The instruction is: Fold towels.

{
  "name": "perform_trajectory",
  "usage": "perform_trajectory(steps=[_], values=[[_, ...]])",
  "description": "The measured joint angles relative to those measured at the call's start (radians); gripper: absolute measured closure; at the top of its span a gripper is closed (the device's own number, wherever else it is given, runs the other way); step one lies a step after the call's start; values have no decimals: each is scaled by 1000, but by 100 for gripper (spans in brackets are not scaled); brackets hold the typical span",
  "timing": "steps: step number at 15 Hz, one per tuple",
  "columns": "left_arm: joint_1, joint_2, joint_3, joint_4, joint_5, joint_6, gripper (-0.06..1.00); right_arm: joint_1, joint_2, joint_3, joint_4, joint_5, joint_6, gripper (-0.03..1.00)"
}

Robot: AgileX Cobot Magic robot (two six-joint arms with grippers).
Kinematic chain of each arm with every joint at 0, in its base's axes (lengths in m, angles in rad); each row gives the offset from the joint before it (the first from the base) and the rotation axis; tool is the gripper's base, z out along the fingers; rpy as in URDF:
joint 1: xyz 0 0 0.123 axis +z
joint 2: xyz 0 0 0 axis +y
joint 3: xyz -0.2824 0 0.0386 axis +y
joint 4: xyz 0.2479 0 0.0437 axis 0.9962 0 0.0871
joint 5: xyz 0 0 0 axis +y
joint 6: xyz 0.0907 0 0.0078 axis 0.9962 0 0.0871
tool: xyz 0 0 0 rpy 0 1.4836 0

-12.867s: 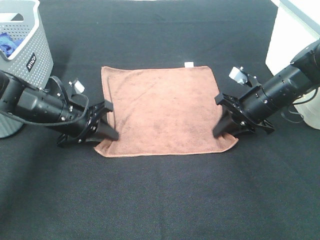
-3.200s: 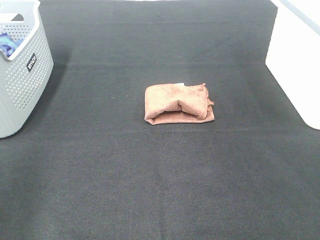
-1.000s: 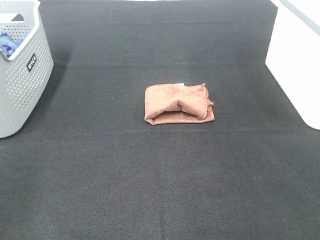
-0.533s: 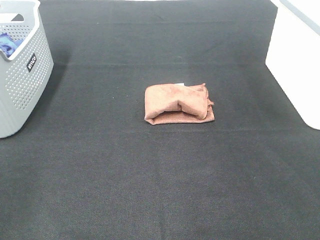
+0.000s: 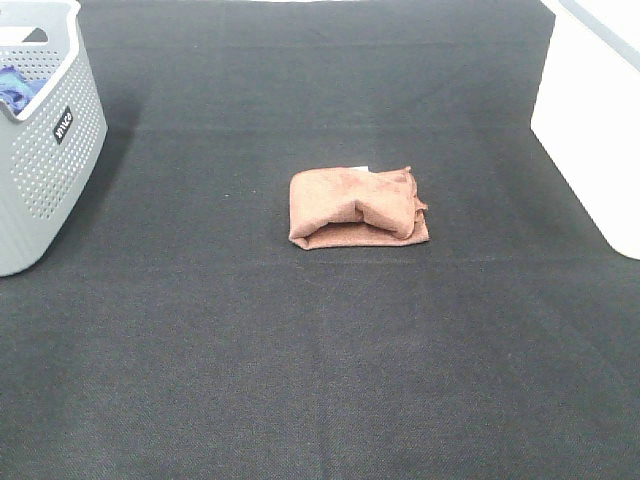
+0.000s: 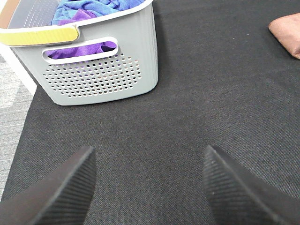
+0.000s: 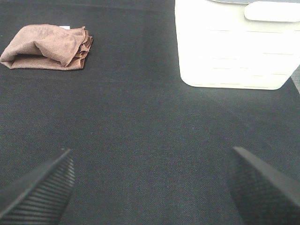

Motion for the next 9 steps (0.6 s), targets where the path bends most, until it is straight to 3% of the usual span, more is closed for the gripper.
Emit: perform_trajectory(steps=[9], values=[[0,0,0,0,0,0,31,0,0,0,0,0,0,13]])
